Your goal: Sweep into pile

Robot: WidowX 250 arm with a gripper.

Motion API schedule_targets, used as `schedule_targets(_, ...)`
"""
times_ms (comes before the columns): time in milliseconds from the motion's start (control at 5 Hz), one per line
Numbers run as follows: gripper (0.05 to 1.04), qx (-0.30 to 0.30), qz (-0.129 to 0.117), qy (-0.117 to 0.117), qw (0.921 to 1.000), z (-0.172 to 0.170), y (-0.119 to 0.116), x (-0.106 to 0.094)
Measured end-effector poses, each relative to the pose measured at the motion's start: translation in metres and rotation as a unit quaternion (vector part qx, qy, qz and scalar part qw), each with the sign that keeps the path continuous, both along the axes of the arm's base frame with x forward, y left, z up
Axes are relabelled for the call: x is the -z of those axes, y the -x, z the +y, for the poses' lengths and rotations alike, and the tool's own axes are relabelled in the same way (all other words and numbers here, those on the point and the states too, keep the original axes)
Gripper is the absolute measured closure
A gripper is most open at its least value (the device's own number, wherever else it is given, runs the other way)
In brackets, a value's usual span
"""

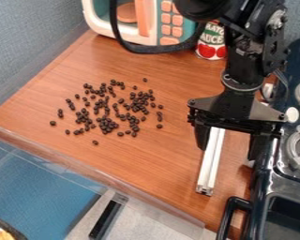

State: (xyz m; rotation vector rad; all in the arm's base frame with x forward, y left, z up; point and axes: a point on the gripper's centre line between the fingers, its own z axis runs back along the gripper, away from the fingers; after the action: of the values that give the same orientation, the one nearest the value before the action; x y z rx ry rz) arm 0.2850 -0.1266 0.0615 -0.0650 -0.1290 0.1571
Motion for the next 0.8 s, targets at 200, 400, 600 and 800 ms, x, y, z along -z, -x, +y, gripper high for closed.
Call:
schedule_targets(200, 0.084, -0.002, 0.014, -0.006, 0.9999, 0.002, 0.003, 0.011)
schedule_targets(400, 0.084, -0.001, 0.016, -0.007, 0.9999, 0.003, 0.006, 0.026)
schedule_targets(600, 0.084, 0.002, 0.020, -0.012, 0.9997, 0.004, 0.005, 0.041)
schedule_targets(800, 0.084, 0.006, 0.019, -0.015, 0.9997, 0.005, 0.003, 0.047)
